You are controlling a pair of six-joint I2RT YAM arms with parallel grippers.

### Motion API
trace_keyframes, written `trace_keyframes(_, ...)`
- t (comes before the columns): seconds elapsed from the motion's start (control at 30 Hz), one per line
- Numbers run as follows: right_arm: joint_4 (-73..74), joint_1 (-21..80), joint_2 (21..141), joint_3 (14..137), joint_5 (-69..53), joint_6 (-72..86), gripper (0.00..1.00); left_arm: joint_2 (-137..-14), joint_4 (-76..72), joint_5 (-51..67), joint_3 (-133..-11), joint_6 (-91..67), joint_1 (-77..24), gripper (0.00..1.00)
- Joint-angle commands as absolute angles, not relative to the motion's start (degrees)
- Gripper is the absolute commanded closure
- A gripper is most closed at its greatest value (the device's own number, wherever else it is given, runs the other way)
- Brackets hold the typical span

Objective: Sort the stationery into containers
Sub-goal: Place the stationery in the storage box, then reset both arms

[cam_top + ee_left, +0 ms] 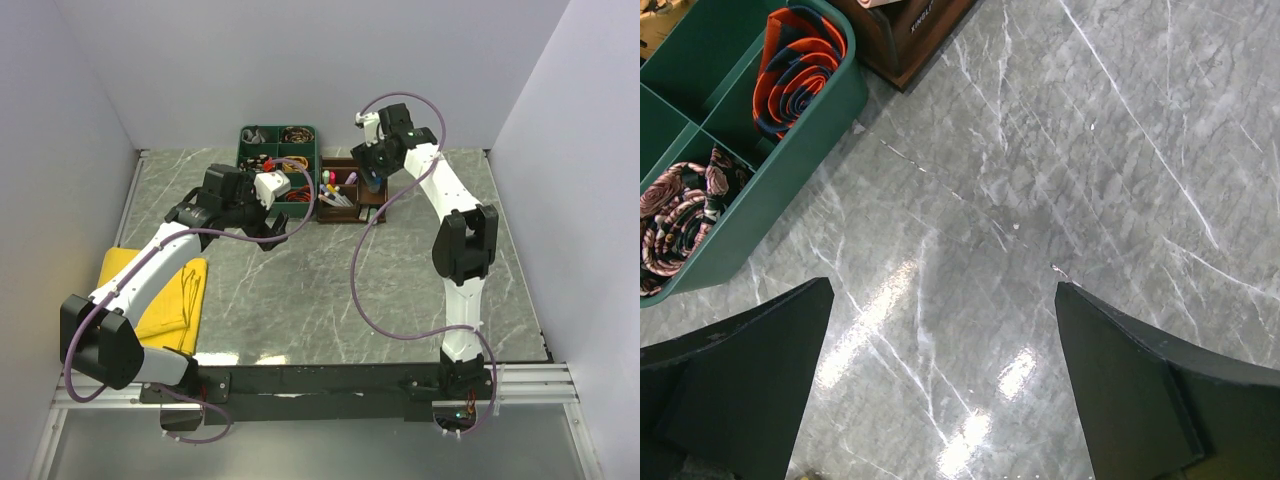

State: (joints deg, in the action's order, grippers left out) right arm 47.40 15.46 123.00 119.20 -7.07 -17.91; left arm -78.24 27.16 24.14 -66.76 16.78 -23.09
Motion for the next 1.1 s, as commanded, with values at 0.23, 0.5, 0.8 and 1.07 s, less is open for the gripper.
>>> trace_keyframes(0.23,41.59,15.12,97.07,103.76,0.70,-11.79,0.00,-74.10,20.40,6.99,-66.63,11.08,-22.06,0.01)
trace_keyframes(0.5,36.04,15.21,84.21,86.85,12.99,-0.71,0.00,-74.18,17.67,2.10,-63.02,-5.25,-14.88,0.00)
trace_keyframes(0.8,33.40,14.06,73.48,77.88,18.89,-0.71,0.00,-77.08,13.10,-2.46,-63.45,-13.63,-8.26,0.01)
trace_keyframes(1.07,32.17,13.89,68.64,72.86,21.35,7.20,0.00,-79.89,14.76,-4.30,-68.29,-9.07,-7.65,0.01)
